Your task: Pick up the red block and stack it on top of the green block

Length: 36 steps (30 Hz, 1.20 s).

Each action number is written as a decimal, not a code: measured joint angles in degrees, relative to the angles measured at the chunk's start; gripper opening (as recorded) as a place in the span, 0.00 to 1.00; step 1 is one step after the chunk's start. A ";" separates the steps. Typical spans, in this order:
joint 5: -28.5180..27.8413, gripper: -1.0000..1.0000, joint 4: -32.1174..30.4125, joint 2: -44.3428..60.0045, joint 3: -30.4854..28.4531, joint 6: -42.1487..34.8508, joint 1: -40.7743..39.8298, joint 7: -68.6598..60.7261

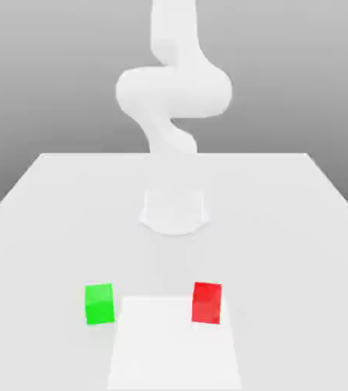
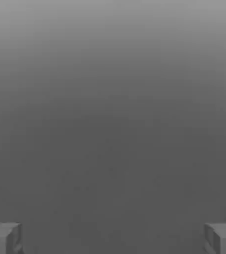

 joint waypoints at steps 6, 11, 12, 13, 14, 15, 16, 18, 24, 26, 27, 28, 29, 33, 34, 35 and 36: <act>0.67 0.50 -9.57 11.37 2.72 8.15 0.18 4.31; 1.25 0.50 -17.60 21.01 5.05 14.99 0.35 7.96; 1.35 0.50 -19.27 23.06 5.51 16.43 0.42 8.76; 1.42 0.50 -20.98 25.19 5.93 17.92 0.53 9.59; 1.47 0.50 -22.73 27.42 6.33 19.47 0.68 10.46; 1.53 0.50 -24.54 29.77 6.73 21.10 0.84 11.37; 1.58 0.50 -26.41 32.27 7.11 22.82 1.05 12.33; 0.81 0.50 -28.76 38.25 7.57 27.18 1.25 14.36; -5.81 0.50 -27.99 51.54 3.29 38.20 4.07 19.65; -6.37 0.00 -27.78 53.06 2.34 39.49 4.89 20.06; -6.40 0.00 -27.78 53.06 2.35 39.51 4.88 20.09; -6.44 0.00 -27.78 53.06 2.35 39.52 4.87 20.13; -6.48 0.00 -27.78 53.06 2.36 39.54 4.87 20.17; -5.77 0.00 -27.97 51.81 2.69 38.48 4.74 19.70; -4.65 0.00 -28.22 50.08 3.42 37.01 4.30 18.88; -3.45 0.00 -28.50 48.18 3.95 35.39 4.08 18.00; -2.31 0.00 -28.79 46.19 4.27 33.70 4.07 17.18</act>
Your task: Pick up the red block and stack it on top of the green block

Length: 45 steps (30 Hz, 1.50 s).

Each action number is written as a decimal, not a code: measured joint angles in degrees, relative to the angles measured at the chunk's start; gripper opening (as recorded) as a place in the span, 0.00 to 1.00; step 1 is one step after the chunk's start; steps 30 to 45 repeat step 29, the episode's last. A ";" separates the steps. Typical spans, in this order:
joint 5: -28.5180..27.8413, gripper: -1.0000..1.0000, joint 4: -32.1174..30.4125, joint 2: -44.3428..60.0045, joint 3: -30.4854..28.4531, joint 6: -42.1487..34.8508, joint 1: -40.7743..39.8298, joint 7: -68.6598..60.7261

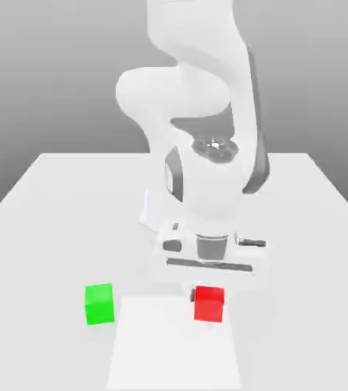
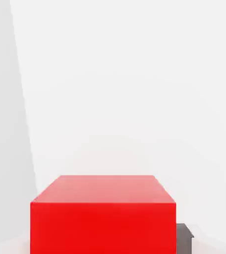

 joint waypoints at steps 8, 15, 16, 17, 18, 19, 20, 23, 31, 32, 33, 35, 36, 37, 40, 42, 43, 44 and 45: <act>2.41 0.00 -0.77 -9.94 -3.10 -9.18 -4.89 2.99; 0.51 0.00 -0.04 -13.06 -9.02 -13.00 -14.23 12.66; 0.19 0.00 0.06 -13.51 -9.83 -13.55 -15.63 14.08; -0.08 0.00 0.18 -13.93 -10.58 -14.09 -17.05 15.45; -0.43 0.00 0.28 -14.46 -11.38 -14.70 -18.53 16.94; -0.53 0.00 0.38 -13.86 -11.86 -14.18 -19.32 17.70; -0.42 0.00 0.47 -12.53 -12.15 -12.94 -19.64 17.98; 0.79 0.00 0.74 -6.97 -12.57 -7.67 -19.46 17.47; 3.22 1.00 0.98 -1.26 -11.50 -2.25 -19.91 15.81; 3.22 1.00 0.98 -1.26 -11.50 -2.25 -19.91 15.81; 3.22 1.00 0.98 -1.26 -11.50 -2.25 -19.91 15.81; 3.22 1.00 0.98 -1.26 -11.50 -2.25 -19.91 15.81; 3.22 1.00 0.98 -1.26 -11.50 -2.25 -19.91 15.81; 3.22 1.00 0.98 -1.26 -11.50 -2.25 -19.91 15.81; 3.22 1.00 0.98 -1.26 -11.50 -2.25 -19.91 15.81; 3.22 1.00 0.98 -1.26 -11.50 -2.25 -19.91 15.81; 3.22 1.00 0.98 -1.26 -11.50 -2.25 -19.91 15.81; 3.22 1.00 0.98 -1.26 -11.50 -2.25 -19.91 15.81; 3.22 1.00 0.98 -1.26 -11.50 -2.25 -19.91 15.81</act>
